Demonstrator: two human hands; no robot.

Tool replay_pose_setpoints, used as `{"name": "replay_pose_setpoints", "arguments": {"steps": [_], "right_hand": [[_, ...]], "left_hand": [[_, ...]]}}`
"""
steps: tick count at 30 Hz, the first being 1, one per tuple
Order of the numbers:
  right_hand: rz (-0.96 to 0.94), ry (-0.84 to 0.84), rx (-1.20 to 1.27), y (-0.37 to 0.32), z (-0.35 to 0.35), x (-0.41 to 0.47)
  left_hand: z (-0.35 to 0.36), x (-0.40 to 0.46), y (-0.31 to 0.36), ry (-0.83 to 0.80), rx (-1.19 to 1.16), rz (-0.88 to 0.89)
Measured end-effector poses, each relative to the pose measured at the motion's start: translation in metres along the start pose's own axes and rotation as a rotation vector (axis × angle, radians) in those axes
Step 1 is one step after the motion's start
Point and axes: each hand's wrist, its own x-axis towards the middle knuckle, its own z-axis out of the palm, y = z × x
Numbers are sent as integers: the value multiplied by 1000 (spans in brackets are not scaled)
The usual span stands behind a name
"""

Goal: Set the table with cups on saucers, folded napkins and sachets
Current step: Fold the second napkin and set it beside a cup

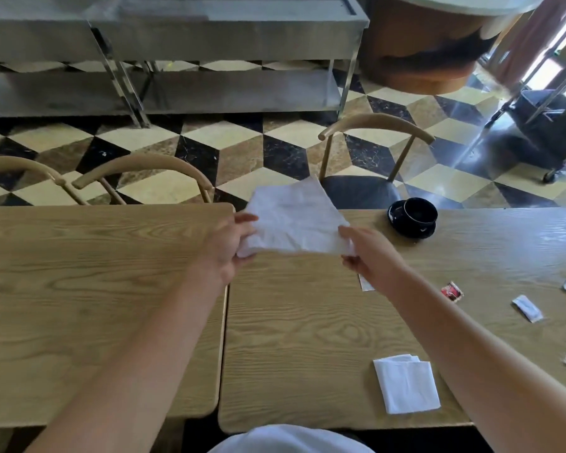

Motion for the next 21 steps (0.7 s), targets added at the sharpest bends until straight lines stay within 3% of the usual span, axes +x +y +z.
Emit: {"name": "replay_pose_setpoints", "arguments": {"steps": [6, 11, 15, 21], "right_hand": [[320, -53, -477, 160, -28, -52], [607, -66, -423, 223, -39, -85], [584, -104, -421, 222, -37, -85], [417, -74, -421, 189, -30, -56]], "left_hand": [[-45, -55, -166, 23, 178, -454], [-73, -94, -226, -3, 108, -704], [-77, -93, -228, 29, 102, -744], [-72, -59, -204, 66, 0, -641]]}}
